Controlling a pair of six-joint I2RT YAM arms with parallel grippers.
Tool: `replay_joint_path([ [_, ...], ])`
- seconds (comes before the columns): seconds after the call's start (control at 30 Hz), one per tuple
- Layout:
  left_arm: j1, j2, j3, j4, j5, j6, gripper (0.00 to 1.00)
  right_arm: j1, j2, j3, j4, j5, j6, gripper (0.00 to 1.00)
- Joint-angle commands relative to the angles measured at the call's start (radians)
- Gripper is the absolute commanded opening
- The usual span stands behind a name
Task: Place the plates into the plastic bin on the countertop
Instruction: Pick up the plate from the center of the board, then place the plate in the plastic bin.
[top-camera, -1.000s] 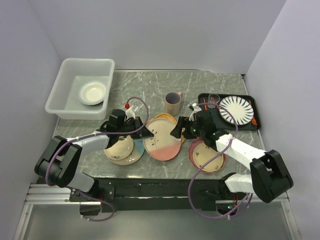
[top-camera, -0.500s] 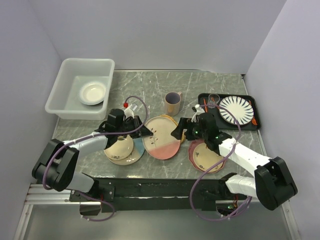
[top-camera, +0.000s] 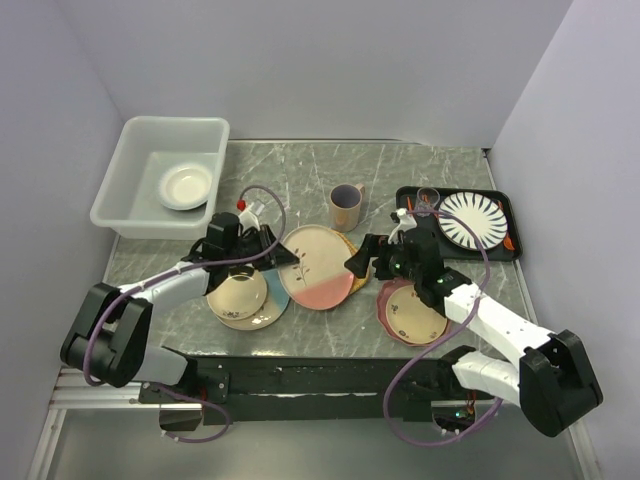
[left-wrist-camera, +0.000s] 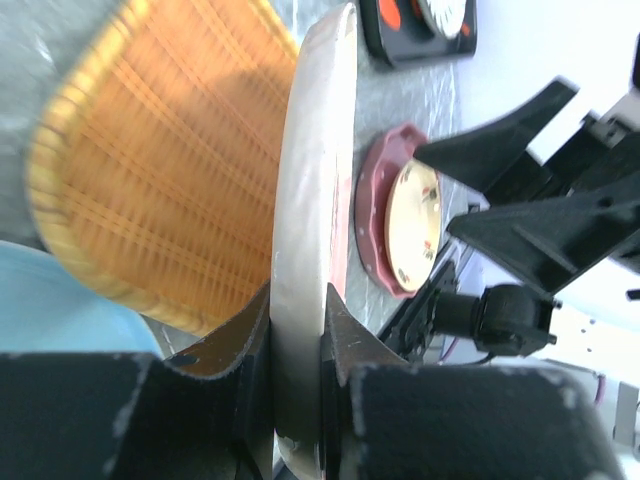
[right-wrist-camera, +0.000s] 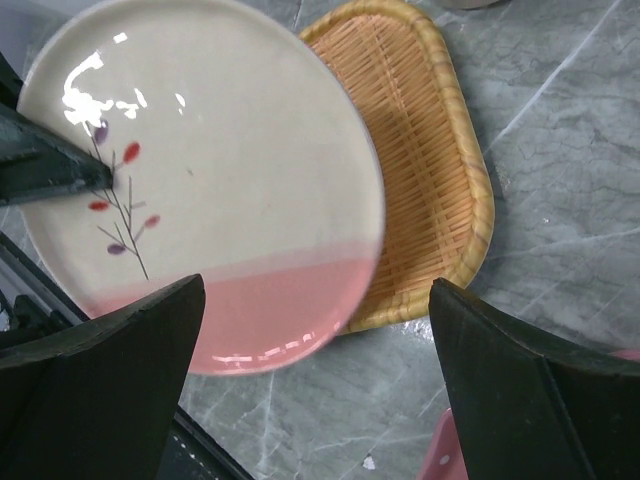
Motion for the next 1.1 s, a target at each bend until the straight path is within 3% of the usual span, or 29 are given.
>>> replay_joint_path([
  [0.0,0.063,-0.061,0.077,0.161,0.105,-0.059,0.01,0.005,-0.024,-0.010,0.034,0.023,-0.005,1.00],
  [0.53,0.351,-0.115,0.179,0.154,0.190,-0.125,0.01,0.004,0.021,0.008,0.032,0.002,-0.013,1.00],
  [1.07,0.551,-0.100,0.177,0.335,0.197,-0.331,0.01,0.004,0.050,0.016,0.038,-0.015,-0.016,1.00],
])
